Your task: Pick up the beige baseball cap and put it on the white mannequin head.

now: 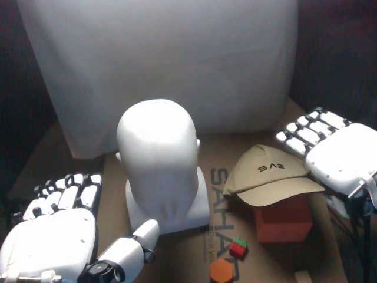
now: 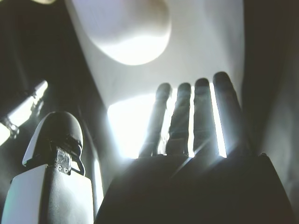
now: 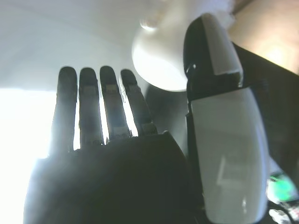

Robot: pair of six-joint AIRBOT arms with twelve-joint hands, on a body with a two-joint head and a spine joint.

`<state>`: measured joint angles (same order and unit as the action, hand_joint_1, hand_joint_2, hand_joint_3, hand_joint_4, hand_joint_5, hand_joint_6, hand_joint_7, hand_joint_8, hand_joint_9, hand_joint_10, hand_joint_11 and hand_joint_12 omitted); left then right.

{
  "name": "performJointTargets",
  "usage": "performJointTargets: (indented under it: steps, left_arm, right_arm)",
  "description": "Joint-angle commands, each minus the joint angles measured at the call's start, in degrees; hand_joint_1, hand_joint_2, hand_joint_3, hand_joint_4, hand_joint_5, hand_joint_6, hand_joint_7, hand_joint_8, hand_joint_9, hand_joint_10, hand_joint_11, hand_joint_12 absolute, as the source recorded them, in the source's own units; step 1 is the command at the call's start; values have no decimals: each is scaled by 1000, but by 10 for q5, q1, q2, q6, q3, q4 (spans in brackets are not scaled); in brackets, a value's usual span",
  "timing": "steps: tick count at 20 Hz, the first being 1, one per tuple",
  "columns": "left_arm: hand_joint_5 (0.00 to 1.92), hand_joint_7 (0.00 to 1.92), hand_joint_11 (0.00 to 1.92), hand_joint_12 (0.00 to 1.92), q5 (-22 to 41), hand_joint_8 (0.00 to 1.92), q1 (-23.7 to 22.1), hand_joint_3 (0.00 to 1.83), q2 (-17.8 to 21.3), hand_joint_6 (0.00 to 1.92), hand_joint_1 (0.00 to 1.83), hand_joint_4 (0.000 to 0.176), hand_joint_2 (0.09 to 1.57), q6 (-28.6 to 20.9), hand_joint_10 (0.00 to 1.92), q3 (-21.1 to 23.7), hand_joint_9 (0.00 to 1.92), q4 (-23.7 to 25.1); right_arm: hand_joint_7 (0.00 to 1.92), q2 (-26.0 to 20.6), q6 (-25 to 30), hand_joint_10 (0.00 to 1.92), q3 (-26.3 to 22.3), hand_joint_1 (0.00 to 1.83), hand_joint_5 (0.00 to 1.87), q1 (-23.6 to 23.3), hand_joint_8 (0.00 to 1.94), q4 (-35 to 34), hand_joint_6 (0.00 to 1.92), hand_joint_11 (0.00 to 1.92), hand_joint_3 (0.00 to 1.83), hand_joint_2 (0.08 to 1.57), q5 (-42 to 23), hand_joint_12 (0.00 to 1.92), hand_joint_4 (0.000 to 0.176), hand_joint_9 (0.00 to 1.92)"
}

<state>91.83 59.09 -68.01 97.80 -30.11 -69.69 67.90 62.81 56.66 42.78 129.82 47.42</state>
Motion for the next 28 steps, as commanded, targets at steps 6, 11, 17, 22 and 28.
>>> performJointTargets:
  steps: [6, 11, 17, 22, 28]
  left_arm:
    - [97, 69, 0, 313, 44, 3, 21, 0, -6, 0, 0, 0, 1097, -68, 1, -37, 56, 79]
    - [66, 43, 0, 304, 44, 2, 32, 0, -10, 1, 0, 0, 1101, -103, 3, -43, 51, 79]
    - [80, 70, 0, 379, 53, 3, 42, 0, -39, 4, 0, 0, 1103, -121, 4, -69, 82, 92]
    - [94, 81, 0, 395, 53, 4, 58, 0, -74, 4, 0, 0, 1103, -199, 1, -119, 88, 114]
    - [84, 44, 0, 255, 53, 1, 59, 0, -97, 3, 0, 0, 1103, -200, 0, -143, 53, 108]
  right_arm:
    - [137, 67, -12, 2, 83, 1220, 139, 37, 0, 2, 0, 0, 9, 1090, 63, 480, 0, 124]
    - [144, 123, 21, 4, 144, 1222, 132, 41, 2, -70, 0, 0, 5, 1091, 84, 551, 0, 137]
    - [183, 188, 91, 5, 249, 1235, 154, 37, 9, -60, 5, 0, 10, 1112, 31, 592, 0, 150]
    - [185, 233, 99, 3, 304, 1234, 146, 61, 4, -50, 5, 0, 4, 1105, 30, 607, 0, 152]
    - [204, 272, 158, 5, 374, 1271, 168, 36, 1, -30, 3, 0, 2, 1110, -7, 707, 0, 176]
